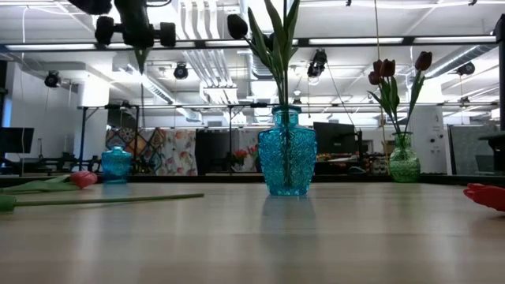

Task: Sort flowers into vase by color
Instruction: Put the red flower into the left blue vase

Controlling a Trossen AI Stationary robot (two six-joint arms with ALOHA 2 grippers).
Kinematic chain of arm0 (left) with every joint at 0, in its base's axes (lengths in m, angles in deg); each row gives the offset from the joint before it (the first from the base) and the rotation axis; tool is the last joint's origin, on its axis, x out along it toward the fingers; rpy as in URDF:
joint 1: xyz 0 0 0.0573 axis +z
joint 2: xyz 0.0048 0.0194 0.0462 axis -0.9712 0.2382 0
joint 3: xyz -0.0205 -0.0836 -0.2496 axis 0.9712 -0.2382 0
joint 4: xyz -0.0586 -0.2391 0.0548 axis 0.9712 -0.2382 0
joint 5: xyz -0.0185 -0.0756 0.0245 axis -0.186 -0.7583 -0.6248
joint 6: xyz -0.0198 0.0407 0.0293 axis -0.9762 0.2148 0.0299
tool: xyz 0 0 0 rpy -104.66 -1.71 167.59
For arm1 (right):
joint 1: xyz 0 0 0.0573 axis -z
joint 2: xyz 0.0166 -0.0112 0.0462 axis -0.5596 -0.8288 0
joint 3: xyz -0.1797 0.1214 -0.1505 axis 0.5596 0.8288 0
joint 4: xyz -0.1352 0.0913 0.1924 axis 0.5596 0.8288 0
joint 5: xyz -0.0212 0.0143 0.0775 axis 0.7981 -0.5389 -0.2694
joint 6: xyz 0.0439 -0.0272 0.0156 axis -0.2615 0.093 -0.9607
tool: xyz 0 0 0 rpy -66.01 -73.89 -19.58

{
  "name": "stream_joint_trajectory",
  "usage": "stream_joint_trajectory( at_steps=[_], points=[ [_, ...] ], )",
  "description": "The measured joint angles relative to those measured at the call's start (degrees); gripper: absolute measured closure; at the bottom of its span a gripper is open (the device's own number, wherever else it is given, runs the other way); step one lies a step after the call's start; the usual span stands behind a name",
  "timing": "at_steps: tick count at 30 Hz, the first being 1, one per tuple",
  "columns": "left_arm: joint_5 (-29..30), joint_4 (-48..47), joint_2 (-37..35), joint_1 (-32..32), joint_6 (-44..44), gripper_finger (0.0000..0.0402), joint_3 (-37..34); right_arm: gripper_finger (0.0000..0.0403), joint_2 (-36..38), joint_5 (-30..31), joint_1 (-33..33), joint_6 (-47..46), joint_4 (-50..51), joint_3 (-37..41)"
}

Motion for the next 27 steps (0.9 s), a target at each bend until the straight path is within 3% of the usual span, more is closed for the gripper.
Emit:
stream_joint_trajectory(
  at_steps=[2,4,7,11,21,27],
  points=[
    [-0.03,8.85,1.09,1.98,8.07,0.0401,-0.32,0.0174,0.59,-0.04,0.00,-1.44,0.05,0.00],
    [-0.15,11.86,1.59,3.65,10.81,0.0401,-0.33,0.0177,1.06,-0.14,0.00,-3.08,0.04,0.00],
    [-1.58,11.21,2.90,4.78,9.77,0.0401,-1.27,0.0179,1.93,0.03,0.00,-4.81,-0.11,0.00],
    [2.32,10.79,5.15,4.86,14.03,0.0401,-2.39,0.0179,2.57,0.07,0.00,-4.93,-1.54,0.00],
    [0.93,10.84,5.17,5.36,16.69,0.0401,-2.96,0.0179,4.16,4.15,0.00,-4.83,-3.41,-0.53],
    [0.95,10.72,4.60,5.63,11.44,0.0401,-7.47,0.0179,4.10,5.61,0.00,-3.70,-3.41,-1.51]
  ],
)
